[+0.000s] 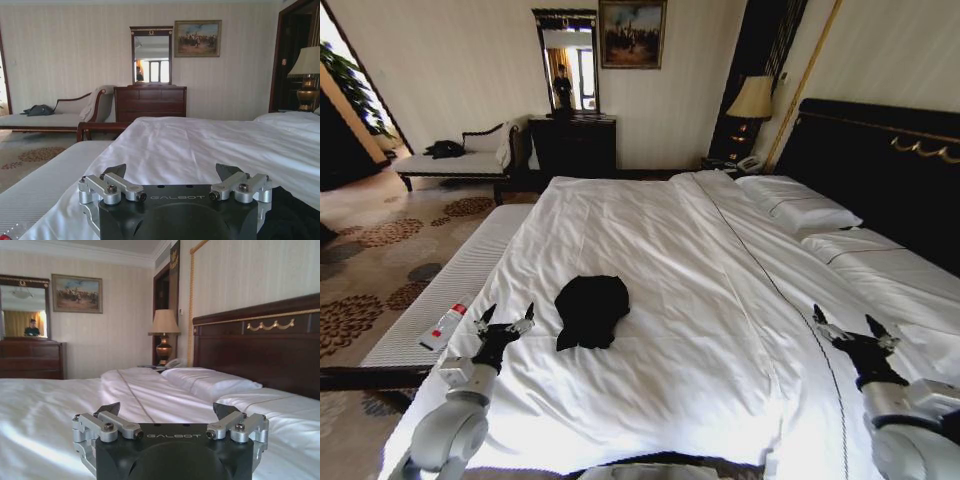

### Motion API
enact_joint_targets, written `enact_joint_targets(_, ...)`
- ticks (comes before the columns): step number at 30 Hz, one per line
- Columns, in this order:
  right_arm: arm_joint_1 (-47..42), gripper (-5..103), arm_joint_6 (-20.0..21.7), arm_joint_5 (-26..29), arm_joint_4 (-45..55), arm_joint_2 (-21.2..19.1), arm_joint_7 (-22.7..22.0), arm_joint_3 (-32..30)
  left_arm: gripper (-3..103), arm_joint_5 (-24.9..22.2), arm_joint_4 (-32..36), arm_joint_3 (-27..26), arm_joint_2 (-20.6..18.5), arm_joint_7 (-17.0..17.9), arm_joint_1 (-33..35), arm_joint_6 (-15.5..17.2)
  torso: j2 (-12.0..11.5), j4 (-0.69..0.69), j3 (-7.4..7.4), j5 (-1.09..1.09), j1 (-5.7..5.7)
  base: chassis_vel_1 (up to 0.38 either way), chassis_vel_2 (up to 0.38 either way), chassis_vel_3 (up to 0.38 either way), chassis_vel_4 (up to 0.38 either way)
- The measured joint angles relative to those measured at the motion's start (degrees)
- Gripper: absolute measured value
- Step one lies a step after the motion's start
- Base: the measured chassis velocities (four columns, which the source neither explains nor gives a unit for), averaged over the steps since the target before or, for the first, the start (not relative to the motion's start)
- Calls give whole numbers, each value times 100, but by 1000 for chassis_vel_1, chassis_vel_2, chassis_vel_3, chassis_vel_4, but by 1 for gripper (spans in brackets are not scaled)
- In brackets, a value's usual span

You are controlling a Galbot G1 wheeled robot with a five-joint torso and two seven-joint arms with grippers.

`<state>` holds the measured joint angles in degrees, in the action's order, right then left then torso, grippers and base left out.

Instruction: Fold the clothes on the bed.

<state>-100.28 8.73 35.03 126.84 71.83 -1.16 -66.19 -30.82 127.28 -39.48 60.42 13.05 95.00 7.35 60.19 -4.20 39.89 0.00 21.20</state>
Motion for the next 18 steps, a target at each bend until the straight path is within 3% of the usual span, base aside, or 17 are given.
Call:
enact_joint_targets(5, 82, 100, 201, 362, 65, -123, -156, 134, 100, -328, -342, 84, -105, 16, -278, 114, 0, 1, 0, -1, 0, 0, 0, 0, 0)
enact_joint_targets(13, 107, 100, 335, 447, 143, -418, -276, 393, 100, -1771, -1280, 196, -627, 90, -1341, 634, 0, -1, 0, -1, 0, 0, 0, 0, 0)
enact_joint_targets(18, 226, 100, 436, 514, 121, -747, -357, 499, 100, -2045, -1745, 426, -855, -54, -1845, 759, 0, 4, 1, 0, 0, 0, 0, 0, 0)
